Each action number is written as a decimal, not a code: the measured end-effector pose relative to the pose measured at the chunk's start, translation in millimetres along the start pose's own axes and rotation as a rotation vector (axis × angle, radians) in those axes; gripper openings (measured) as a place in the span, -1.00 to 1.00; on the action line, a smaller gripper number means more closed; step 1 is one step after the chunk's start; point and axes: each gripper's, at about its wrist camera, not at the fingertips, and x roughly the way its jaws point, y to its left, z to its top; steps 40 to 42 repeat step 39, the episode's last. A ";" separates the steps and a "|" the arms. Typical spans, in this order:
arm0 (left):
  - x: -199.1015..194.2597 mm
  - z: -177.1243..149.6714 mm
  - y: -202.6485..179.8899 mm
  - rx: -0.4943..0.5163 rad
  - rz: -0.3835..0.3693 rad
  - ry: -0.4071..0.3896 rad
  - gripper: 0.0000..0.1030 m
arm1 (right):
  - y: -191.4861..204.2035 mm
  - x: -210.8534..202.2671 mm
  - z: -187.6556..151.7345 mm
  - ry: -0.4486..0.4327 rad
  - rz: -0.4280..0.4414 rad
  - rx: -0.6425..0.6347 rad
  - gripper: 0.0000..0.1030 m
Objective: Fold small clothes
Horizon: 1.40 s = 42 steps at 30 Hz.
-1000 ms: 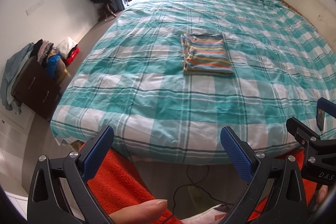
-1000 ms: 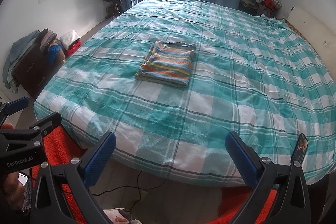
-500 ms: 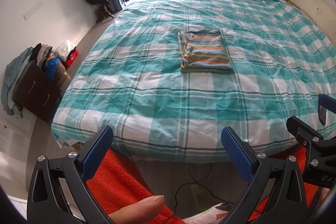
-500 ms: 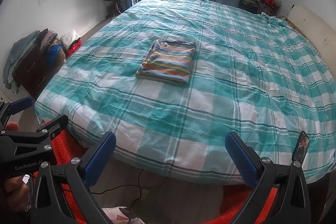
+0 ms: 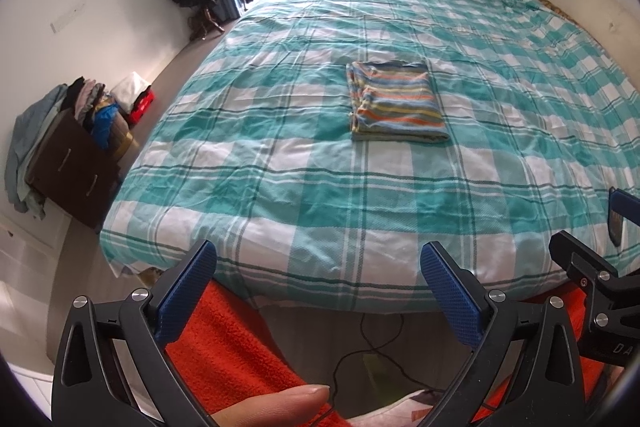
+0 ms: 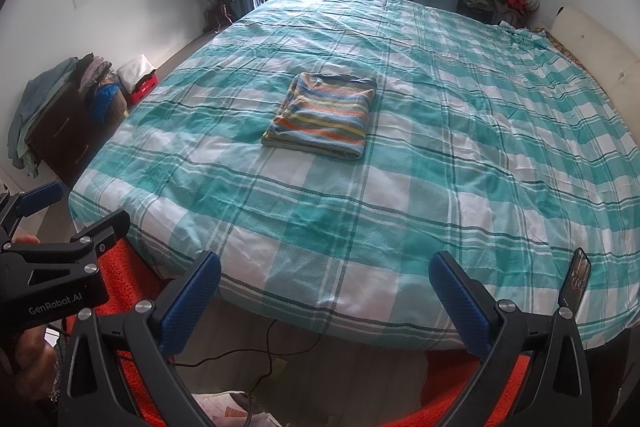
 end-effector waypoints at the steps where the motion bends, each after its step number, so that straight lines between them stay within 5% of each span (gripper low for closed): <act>1: 0.0 0.0 -0.2 0.001 0.000 -0.001 0.98 | 0.7 -0.5 0.4 -0.001 0.000 -0.001 0.99; 42: -8.0 0.9 0.2 0.000 -0.057 -0.023 0.98 | 0.1 0.0 2.2 -0.006 -0.015 -0.007 0.99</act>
